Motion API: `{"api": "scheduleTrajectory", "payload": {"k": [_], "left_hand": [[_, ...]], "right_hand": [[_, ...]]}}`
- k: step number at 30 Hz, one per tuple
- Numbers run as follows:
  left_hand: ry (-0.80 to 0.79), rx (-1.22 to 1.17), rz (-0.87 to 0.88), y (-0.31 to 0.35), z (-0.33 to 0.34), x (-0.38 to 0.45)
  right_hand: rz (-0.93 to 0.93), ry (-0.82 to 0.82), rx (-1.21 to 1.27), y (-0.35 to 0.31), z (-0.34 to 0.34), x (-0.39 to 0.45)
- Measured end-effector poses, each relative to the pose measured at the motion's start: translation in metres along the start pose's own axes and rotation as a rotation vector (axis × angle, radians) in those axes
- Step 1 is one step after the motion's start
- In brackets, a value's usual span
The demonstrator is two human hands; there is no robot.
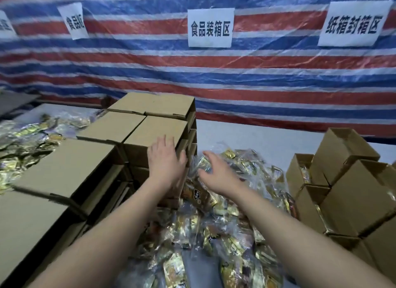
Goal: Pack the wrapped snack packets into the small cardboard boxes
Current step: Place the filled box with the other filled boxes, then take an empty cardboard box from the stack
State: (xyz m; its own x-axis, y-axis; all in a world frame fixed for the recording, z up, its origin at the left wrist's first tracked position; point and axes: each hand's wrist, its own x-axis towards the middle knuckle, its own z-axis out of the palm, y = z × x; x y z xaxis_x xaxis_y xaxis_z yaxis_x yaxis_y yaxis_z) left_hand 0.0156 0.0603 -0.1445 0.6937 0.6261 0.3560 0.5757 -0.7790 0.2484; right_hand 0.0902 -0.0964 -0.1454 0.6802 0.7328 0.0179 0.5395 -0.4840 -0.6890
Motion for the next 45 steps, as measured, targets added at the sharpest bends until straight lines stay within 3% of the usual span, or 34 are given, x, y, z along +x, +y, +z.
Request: {"api": "scheduleTrajectory", "payload": {"k": [7,15,20,22,25,28,32,39,45], "left_hand": [[-0.172,0.233,-0.027,-0.015,0.028,0.037],[-0.129,0.190,0.081,-0.002,0.004,0.033],[0.013,-0.166,0.160,0.011,-0.052,0.018],[-0.024,-0.328,0.186,0.019,-0.075,0.011],[-0.179,-0.525,0.167,0.029,-0.094,0.004],[-0.260,-0.561,0.201,0.045,-0.092,-0.002],[-0.411,-0.622,0.234,0.064,-0.070,-0.028],[-0.685,-0.664,0.179,0.068,0.021,-0.168],[-0.843,-0.705,0.073,0.039,0.075,-0.262]], "right_hand": [[-0.033,-0.134,-0.301,-0.022,-0.005,0.055],[-0.051,-0.107,-0.418,-0.014,-0.023,0.076],[-0.212,0.119,-0.505,-0.026,-0.057,0.081],[-0.302,0.217,-0.574,-0.032,-0.079,0.076],[-0.351,0.140,-0.625,-0.033,-0.112,0.058],[-0.250,0.034,-0.596,-0.022,-0.129,0.026],[-0.157,0.054,-0.613,0.012,-0.121,-0.030],[0.152,-0.202,-0.523,0.107,-0.036,-0.164],[0.236,-0.381,-0.462,0.143,0.034,-0.230]]}}
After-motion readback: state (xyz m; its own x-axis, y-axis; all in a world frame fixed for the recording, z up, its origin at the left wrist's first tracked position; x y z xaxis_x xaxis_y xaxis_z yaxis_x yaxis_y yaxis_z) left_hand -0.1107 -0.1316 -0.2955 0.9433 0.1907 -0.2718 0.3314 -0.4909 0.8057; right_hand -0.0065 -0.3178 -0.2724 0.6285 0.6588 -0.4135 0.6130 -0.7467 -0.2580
